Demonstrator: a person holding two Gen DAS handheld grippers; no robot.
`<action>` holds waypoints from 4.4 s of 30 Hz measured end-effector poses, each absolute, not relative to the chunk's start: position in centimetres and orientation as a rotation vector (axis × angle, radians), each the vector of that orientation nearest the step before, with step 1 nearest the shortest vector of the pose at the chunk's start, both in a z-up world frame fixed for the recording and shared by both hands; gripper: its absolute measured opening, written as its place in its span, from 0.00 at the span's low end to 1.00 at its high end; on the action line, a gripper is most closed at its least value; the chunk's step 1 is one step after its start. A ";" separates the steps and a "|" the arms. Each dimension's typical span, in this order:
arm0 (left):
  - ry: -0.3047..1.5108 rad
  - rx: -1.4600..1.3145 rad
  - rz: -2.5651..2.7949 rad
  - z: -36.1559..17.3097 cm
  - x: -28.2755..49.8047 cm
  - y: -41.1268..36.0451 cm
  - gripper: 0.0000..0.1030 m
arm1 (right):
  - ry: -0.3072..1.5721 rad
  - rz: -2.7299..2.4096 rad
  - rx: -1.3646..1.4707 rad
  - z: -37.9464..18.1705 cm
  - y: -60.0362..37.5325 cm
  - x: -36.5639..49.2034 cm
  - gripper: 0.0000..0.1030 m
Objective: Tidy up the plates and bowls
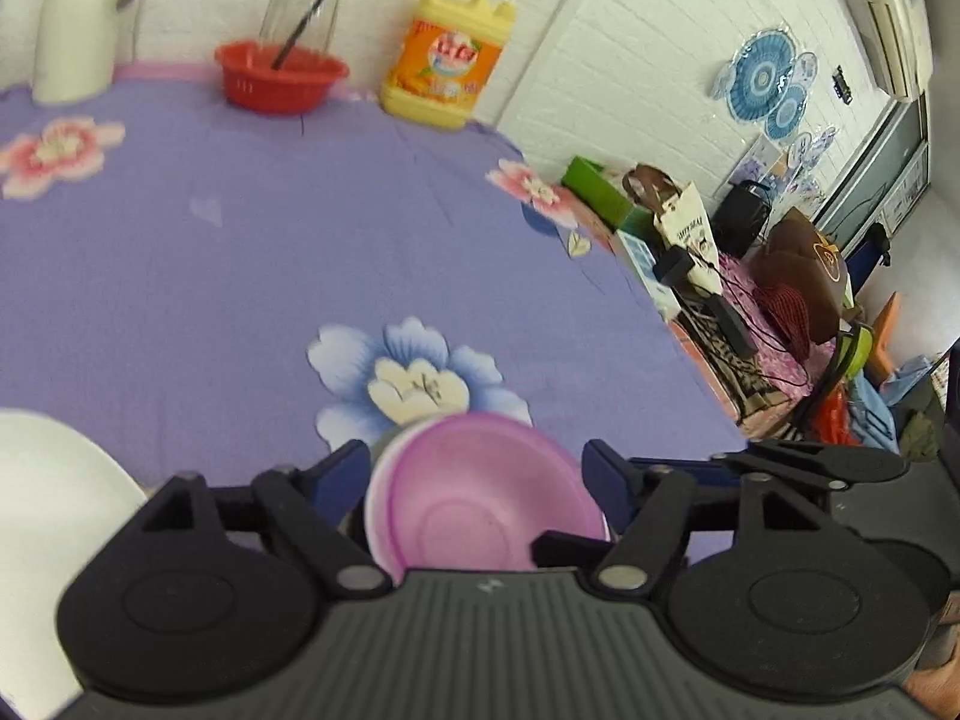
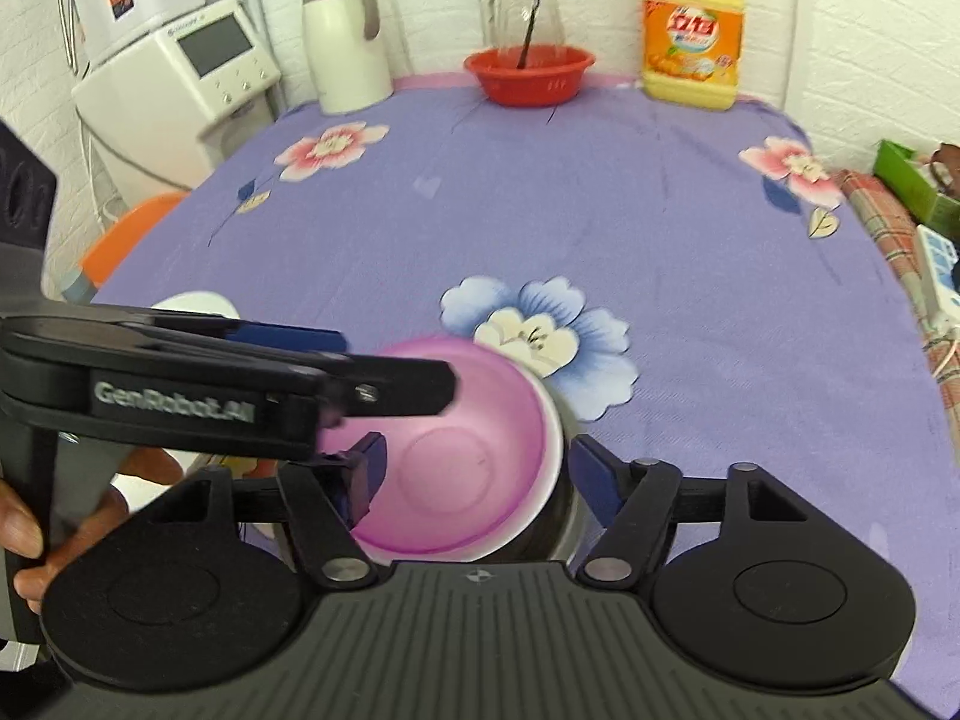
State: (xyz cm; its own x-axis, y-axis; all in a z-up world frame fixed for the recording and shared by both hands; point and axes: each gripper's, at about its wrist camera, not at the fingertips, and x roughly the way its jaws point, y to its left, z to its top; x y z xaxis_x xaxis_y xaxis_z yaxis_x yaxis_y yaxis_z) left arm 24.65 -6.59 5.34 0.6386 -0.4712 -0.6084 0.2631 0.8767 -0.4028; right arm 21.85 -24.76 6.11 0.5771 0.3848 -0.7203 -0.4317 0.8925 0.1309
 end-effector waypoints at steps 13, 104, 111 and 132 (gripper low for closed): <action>0.674 -0.340 -0.317 4.8 22.3 -4.5 0.72 | 0.603 0.328 0.198 3.3 -27.4 19.2 1.00; 0.695 -0.368 -0.077 3.3 17.8 11.1 0.40 | 0.668 0.686 0.059 2.6 -6.1 18.5 1.00; 0.688 -0.388 -0.110 2.1 17.7 11.8 0.40 | 0.691 0.660 0.019 1.7 -5.4 18.6 1.00; 0.599 -0.346 -0.042 3.5 17.3 11.8 0.72 | 0.666 0.636 -0.026 1.8 -4.9 18.9 1.00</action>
State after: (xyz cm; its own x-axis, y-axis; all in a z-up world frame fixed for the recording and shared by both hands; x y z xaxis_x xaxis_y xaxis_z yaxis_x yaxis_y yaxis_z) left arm 17.25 11.76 3.51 0.8271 -0.1378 -0.5449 -0.0613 0.9416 -0.3312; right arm 18.86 -4.87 1.78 0.6052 0.5417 -0.5834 -0.5578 0.8114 0.1748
